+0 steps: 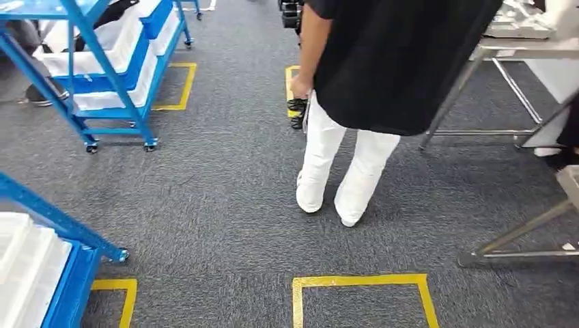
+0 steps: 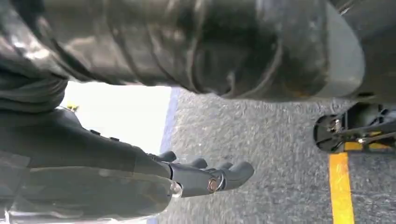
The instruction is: Take the parts from the cabinet and place them on the table.
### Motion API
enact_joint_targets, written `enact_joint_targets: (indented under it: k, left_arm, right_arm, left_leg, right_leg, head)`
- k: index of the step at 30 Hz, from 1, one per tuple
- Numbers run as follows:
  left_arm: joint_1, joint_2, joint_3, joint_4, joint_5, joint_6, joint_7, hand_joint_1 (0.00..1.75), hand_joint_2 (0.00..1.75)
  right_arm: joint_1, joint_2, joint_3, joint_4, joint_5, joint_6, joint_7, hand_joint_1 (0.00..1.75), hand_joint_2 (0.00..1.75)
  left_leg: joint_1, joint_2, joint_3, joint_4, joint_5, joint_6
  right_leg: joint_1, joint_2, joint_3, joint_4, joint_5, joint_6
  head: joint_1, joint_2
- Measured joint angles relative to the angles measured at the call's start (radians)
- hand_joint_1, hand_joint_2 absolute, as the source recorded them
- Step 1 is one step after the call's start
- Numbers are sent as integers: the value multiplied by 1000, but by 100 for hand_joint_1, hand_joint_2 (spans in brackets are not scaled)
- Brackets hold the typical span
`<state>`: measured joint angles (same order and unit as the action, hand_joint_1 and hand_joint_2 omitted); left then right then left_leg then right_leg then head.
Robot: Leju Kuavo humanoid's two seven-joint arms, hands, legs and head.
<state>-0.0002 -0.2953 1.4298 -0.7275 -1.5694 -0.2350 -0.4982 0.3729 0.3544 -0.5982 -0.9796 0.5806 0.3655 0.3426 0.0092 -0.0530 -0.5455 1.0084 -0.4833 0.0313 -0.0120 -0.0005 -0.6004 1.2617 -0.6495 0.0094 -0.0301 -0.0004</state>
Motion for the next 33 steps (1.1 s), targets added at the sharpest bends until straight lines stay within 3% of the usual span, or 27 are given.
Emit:
enact_joint_targets:
  k: [1, 2, 3, 4, 7, 8, 9, 10, 12, 13, 14, 15, 16, 17, 18, 19, 20, 23, 24, 25, 26, 27, 28, 29, 30, 32, 33]
  left_arm:
    - [0, 0, 0, 0, 0, 0, 0, 0, 0]
    - [-1, -1, 0, 0, 0, 0, 0, 0, 0]
    - [-1, -3, 0, 0, 0, -1, 0, 0, 0]
    - [-7, -5, 0, 0, 0, -2, 0, 0, 0]
    - [-2, -5, 0, 0, 0, -2, -1, 0, 0]
    - [-1, -5, 0, 0, 0, -2, -2, 0, 0]
    - [0, -2, 0, 0, 0, 0, -2, 0, 0]
    - [-2, -1, 0, 0, 0, 2, -3, 0, 0]
    - [-7, -1, -1, 0, 0, 3, -3, 0, 0]
    - [-6, -1, -1, 0, 0, 5, -3, 0, 0]
    - [-4, 1, -1, 0, 0, 7, -3, 0, 0]
    - [-2, 3, -1, 0, 0, 10, -3, 0, 0]
    - [0, 7, -1, 0, 0, 13, -3, 0, 0]
    - [-1, 9, -1, 0, 0, 15, -4, 0, 0]
    - [-2, 10, -1, 0, 0, 18, -4, 0, 0]
    - [-6, 8, -1, 5, 0, 19, -5, 0, 0]
    - [-6, 8, -1, 5, 0, 19, -5, 0, 0]
    - [-2, 13, 0, 5, 0, 22, -5, 0, 0]
    - [-2, 15, 0, 5, 0, 23, -5, 0, 0]
    - [-4, 17, 0, 5, 0, 23, -6, 0, 0]
    - [-6, 18, 0, 5, 0, 23, -6, 0, 0]
    - [-7, 19, -1, 5, 0, 23, -6, 0, 0]
    - [-7, 19, -1, 5, 0, 23, -6, 0, 0]
    - [-6, 19, 0, 5, 0, 23, -6, 0, 0]
    - [-6, 19, -1, 6, 0, 23, -6, 0, 0]
    - [-7, 18, -1, 6, 0, 24, -6, 0, 0]
    - [-9, 18, -1, 8, 0, 25, -6, 0, 0]
  right_arm:
    - [0, 0, 0, 0, 0, 0, 0, 0, 0]
    - [-1, 0, 0, 1, 3, 0, -2, 0, 0]
    - [-3, 0, -1, 3, 7, 0, -7, 0, 0]
    - [-3, -1, -8, 8, 11, 1, -12, 0, 0]
    - [-11, -1, -19, 14, 28, 9, -28, 0, 0]
    - [-13, -1, -21, 16, 30, 11, -33, 0, 0]
    - [-14, 0, -24, 19, 34, 13, -37, 0, 0]
    - [-13, 0, -27, 21, 35, 13, -40, 0, 0]
    - [-15, 0, -32, 28, 39, 14, -42, 0, 0]
    - [-17, 0, -37, 32, 40, 16, -43, 0, 0]
    - [-19, 0, -40, 35, 42, 17, -45, 0, 0]
    - [-21, 0, -42, 39, 42, 17, -48, 0, 0]
    - [-24, 0, -43, 42, 45, 18, -51, 0, 0]
    - [-26, 0, -43, 45, 48, 19, -54, 0, 0]
    - [-27, 0, -44, 47, 51, 20, -57, 0, 0]
    - [-29, -2, -51, 48, 57, 21, -61, 0, 0]
    - [-33, -2, -52, 49, 60, 22, -62, 0, 0]
    - [-44, -2, -55, 52, 63, 22, -68, 0, 0]
    - [-45, -2, -55, 53, 64, 22, -68, 0, 0]
    - [-45, -2, -55, 54, 64, 22, -69, 0, 0]
    - [-45, -2, -56, 56, 64, 23, -70, 0, 0]
    - [-44, -2, -58, 58, 64, 23, -70, 0, 0]
    - [-44, -2, -60, 60, 64, 23, -70, 0, 0]
    - [-44, -2, -61, 62, 66, 23, -70, 0, 0]
    - [-44, -2, -64, 63, 70, 23, -71, 0, 0]
    - [-44, -2, -69, 65, 83, 25, -77, 0, 0]
    - [-44, -2, -75, 66, 88, 26, -82, 0, 0]
  left_leg:
    - [0, -16, 2, 2, 0, -1]
    - [0, -30, 3, 3, -1, -1]
    - [5, -39, -6, 2, 0, -3]
    - [2, -48, -7, 7, 1, -10]
    - [12, -88, -16, -5, 14, -32]
    - [7, -91, -19, -6, 16, -39]
    - [4, -26, -25, 17, -3, -37]
    - [3, 15, -48, 63, -39, -39]
    - [7, 38, -124, 220, -118, -49]
    - [11, 41, -154, 284, -137, -54]
    - [14, 44, -160, 299, -130, -59]
    - [19, 48, -140, 262, -100, -64]
    - [25, 56, -97, 186, -56, -70]
    - [30, 74, -49, 98, -14, -76]
    - [35, 113, -14, 22, 5, -84]
    - [22, 119, -9, 17, -6, -76]
    - [25, 101, -13, 20, -7, -58]
    - [16, 82, -13, 19, -9, -37]
    - [18, 74, -12, 14, -7, -30]
    - [17, 67, -13, 14, -5, -24]
    - [15, 58, -14, 14, -5, -22]
    - [11, 46, -14, 14, -5, -21]
    - [6, 35, -14, 14, -6, -17]
    - [2, 22, -12, 14, -7, -16]
    - [-2, 8, -8, 14, -8, -14]
    - [-4, -24, 1, 14, -10, -12]
    - [-3, -37, 4, 13, -11, -10]
  right_leg:
    - [1, 8, 35, -86, 55, -6]
    - [2, 33, 76, -183, 108, -12]
    - [3, 99, 99, -238, 112, -20]
    - [4, 113, 97, -250, 115, -24]
    - [11, 75, 99, -255, 118, -28]
    - [2, 60, 107, -276, 128, -34]
    - [1, 40, 116, -291, 134, -40]
    - [2, 25, 119, -295, 135, -46]
    - [6, -12, 117, -295, 133, -49]
    - [6, -29, 117, -295, 131, -48]
    - [6, -44, 118, -294, 130, -46]
    - [5, -57, 121, -294, 126, -42]
    - [2, -69, 124, -291, 121, -37]
    - [-2, -79, 128, -284, 114, -30]
    - [2, -88, 130, -275, 105, -20]
    - [9, -96, 125, -262, 95, -10]
    - [12, -98, 126, -261, 94, -9]
    - [0, -114, 136, -264, 90, 0]
    - [-4, -75, 135, -251, 73, 4]
    - [-6, -32, 111, -205, 39, 2]
    - [-5, -14, 71, -125, -4, 0]
    - [-3, -9, 21, -26, -43, -3]
    - [1, -9, -20, 46, -60, -9]
    - [8, -7, -45, 79, -53, -17]
    - [16, -3, -47, 62, -19, -29]
    - [39, 18, 6, -92, 95, -56]
    - [52, 52, 40, -187, 149, -70]
  head:
    - [0, 0]
    - [0, 0]
    - [0, 0]
    - [-1, 0]
    - [0, 0]
    - [0, 0]
    - [0, 0]
    - [-2, 0]
    - [-2, 0]
    - [-1, 0]
    - [-1, 0]
    - [-2, 0]
    - [-1, 0]
    - [-2, 0]
    - [-1, 0]
    - [-3, 0]
    - [3, 0]
    - [2, 0]
    - [2, 0]
    - [2, 0]
    - [2, 0]
    - [2, 0]
    - [2, 0]
    - [2, 0]
    - [2, 0]
    - [2, 0]
    - [2, 0]
